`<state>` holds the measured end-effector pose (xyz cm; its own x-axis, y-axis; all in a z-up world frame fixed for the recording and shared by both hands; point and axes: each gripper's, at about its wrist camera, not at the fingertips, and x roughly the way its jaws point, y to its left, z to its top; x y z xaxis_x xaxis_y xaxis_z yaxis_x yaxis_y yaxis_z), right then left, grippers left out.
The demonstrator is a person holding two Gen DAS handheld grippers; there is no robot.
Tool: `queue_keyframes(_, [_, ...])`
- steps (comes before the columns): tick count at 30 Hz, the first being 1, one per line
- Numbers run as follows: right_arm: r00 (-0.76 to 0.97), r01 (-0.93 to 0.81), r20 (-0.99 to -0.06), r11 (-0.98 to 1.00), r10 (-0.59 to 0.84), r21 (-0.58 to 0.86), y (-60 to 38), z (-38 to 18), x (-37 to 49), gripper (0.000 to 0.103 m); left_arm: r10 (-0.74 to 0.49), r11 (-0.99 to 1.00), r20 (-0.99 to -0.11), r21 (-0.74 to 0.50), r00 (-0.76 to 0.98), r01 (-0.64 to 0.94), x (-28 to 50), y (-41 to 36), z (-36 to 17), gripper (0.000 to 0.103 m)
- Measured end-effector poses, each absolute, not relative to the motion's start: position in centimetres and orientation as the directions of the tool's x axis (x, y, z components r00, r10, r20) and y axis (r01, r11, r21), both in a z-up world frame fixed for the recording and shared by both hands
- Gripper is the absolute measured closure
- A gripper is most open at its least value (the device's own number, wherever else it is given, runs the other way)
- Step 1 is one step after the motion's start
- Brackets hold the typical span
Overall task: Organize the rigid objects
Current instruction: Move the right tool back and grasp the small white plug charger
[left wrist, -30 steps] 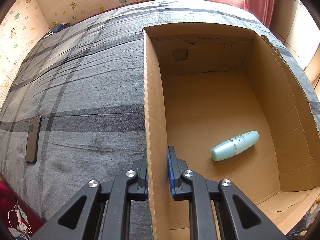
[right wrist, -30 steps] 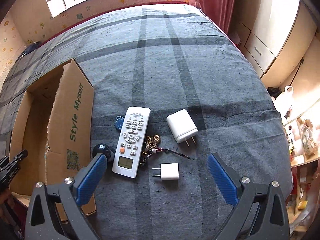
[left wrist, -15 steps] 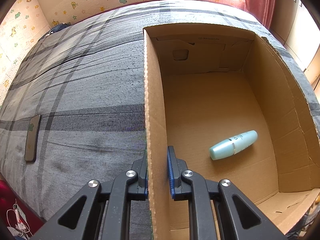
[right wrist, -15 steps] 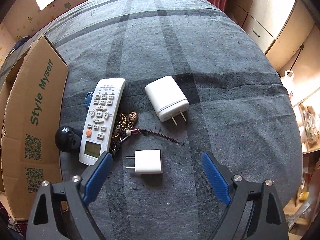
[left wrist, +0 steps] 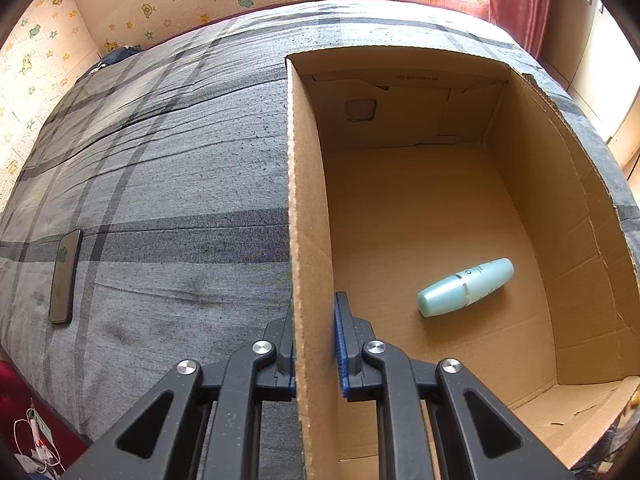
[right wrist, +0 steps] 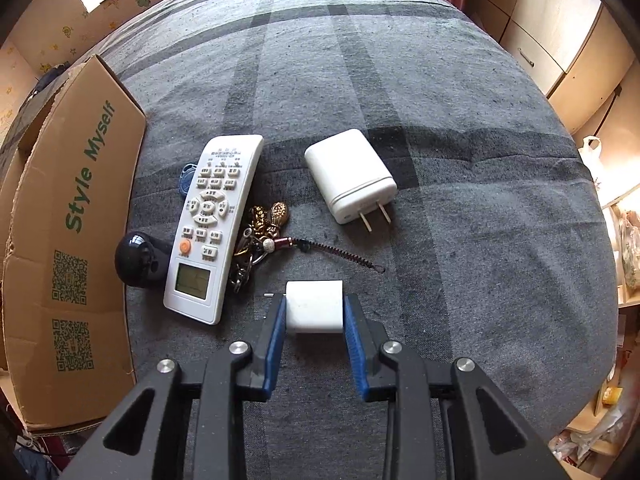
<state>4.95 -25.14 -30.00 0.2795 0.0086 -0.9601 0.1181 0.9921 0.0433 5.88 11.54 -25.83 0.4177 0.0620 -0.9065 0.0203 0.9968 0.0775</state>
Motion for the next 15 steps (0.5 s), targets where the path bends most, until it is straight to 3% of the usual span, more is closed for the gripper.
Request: queue_keyframes(15, [0.312,0.087,-0.95,0.995,0.024,0.053,-23.8,-26.2,5.3,0.073,0.06,0.997,-0.907,0.076,0.418,0.021,5.9,11.6,-25.8,0.088])
